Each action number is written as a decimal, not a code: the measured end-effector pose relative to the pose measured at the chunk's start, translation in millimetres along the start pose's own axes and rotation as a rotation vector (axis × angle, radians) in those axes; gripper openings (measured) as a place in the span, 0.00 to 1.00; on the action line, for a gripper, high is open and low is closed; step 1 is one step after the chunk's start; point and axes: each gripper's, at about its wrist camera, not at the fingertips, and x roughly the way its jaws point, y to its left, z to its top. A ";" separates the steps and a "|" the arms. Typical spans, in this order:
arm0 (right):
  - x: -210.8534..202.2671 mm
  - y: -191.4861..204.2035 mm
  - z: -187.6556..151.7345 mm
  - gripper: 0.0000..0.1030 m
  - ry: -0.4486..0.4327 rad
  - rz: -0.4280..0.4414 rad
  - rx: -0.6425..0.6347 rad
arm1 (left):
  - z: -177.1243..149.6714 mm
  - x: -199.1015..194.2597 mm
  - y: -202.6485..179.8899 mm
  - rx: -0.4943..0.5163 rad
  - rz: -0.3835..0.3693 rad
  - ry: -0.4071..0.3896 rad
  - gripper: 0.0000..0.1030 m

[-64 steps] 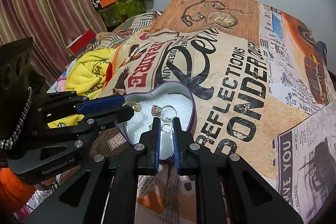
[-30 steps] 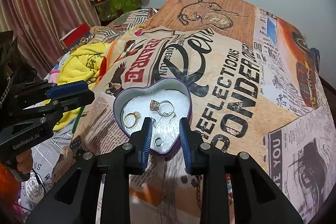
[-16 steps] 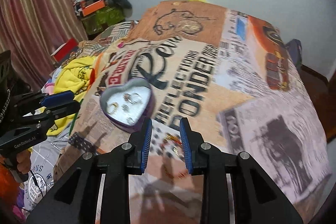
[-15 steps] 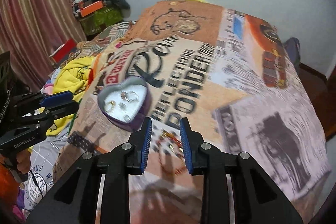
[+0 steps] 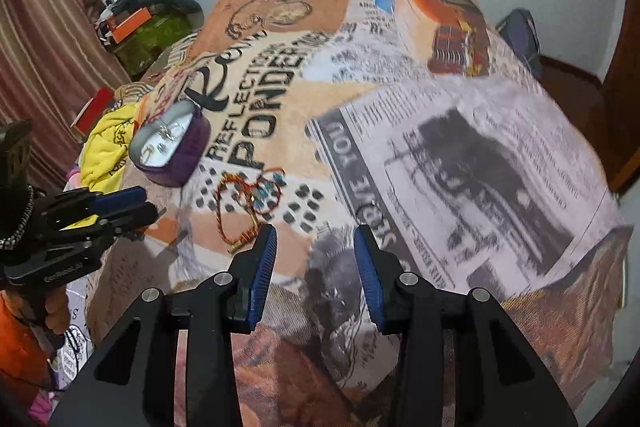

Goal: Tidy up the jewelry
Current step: 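Move both tools back toward the remaining bracelets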

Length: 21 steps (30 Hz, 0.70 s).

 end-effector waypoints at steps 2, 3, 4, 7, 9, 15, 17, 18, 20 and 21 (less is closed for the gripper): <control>4.6 -1.7 -3.1 0.36 0.010 -0.001 0.002 | 0.7 8.6 -5.1 0.003 -0.015 0.012 0.29; 6.3 -2.2 -4.2 0.36 0.013 -0.001 0.002 | 1.3 13.4 -8.0 0.005 -0.016 0.016 0.29; 7.5 -3.5 -5.4 0.36 0.015 0.004 0.004 | 2.5 18.4 -10.8 0.010 -0.015 0.021 0.29; 10.5 -6.6 -8.8 0.36 0.021 0.022 0.016 | 7.0 31.8 -17.5 0.013 -0.015 0.031 0.29; 12.6 -8.9 -10.8 0.36 0.027 0.024 0.018 | 10.4 39.1 -20.8 0.015 0.001 0.034 0.29; 18.9 -16.7 -14.9 0.36 0.044 0.012 0.025 | 14.9 60.5 -33.9 0.095 0.110 0.043 0.20; 19.2 -17.6 -15.9 0.36 0.044 0.013 0.031 | 15.0 61.8 -36.8 0.113 0.107 0.049 0.14; 19.6 -18.0 -15.0 0.36 0.044 0.016 0.033 | 15.2 61.8 -37.0 0.118 0.103 0.056 0.03; 17.8 -17.5 -15.2 0.36 0.038 0.021 0.036 | 15.2 58.4 -36.1 0.117 0.091 0.066 0.01; 16.9 -16.0 -14.7 0.36 0.034 0.024 0.034 | 14.3 55.2 -34.9 0.111 0.080 0.067 0.01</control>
